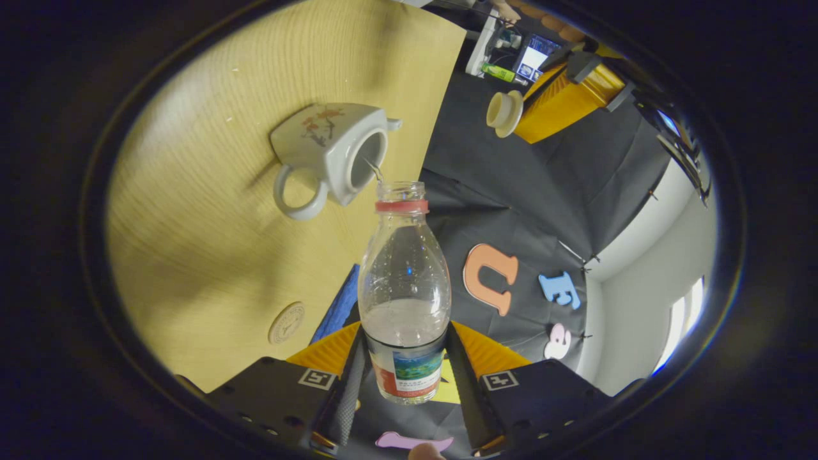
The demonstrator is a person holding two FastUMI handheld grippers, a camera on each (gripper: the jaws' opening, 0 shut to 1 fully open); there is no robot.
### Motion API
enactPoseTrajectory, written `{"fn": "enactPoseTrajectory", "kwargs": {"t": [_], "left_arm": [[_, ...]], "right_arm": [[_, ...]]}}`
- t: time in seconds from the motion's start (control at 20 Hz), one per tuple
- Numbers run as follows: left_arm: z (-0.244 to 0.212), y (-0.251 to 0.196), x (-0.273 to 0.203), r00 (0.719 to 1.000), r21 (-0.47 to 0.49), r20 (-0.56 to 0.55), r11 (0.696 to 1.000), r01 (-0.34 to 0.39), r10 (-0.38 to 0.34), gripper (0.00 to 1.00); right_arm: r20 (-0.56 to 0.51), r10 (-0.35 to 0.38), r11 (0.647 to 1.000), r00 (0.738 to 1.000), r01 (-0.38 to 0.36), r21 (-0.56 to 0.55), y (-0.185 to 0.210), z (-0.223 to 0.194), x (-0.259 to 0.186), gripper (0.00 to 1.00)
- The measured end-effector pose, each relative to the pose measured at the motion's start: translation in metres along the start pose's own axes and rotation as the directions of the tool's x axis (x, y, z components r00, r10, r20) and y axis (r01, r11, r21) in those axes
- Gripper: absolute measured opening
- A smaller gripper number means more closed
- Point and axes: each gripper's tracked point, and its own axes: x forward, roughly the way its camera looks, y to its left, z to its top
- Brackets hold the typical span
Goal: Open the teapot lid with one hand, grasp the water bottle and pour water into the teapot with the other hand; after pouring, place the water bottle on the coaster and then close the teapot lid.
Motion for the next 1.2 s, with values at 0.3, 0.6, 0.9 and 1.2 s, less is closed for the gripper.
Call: {"fn": "enactPoseTrajectory", "kwargs": {"t": [0.3,0.6,0.9,1.2], "left_arm": [[0.000,0.001,-0.001,1.000,-0.003,0.000,1.000,0.002,-0.002,0.03],[0.001,0.002,-0.002,1.000,-0.006,0.002,1.000,0.006,-0.006,0.03],[0.001,-0.001,-0.003,1.000,-0.008,0.000,1.000,0.014,-0.014,0.03],[0.003,0.001,-0.002,1.000,-0.007,0.000,1.000,0.010,-0.010,0.03]], "right_arm": [[0.007,-0.015,0.998,1.000,0.015,-0.054,-0.007,0.000,0.001,0.68],[0.016,-0.031,0.996,0.999,0.033,-0.088,-0.014,0.003,-0.001,0.67],[0.013,-0.029,0.994,0.999,0.030,-0.103,-0.013,0.002,-0.003,0.67],[0.023,-0.026,0.997,0.999,0.028,-0.075,-0.011,0.006,0.000,0.68]]}}
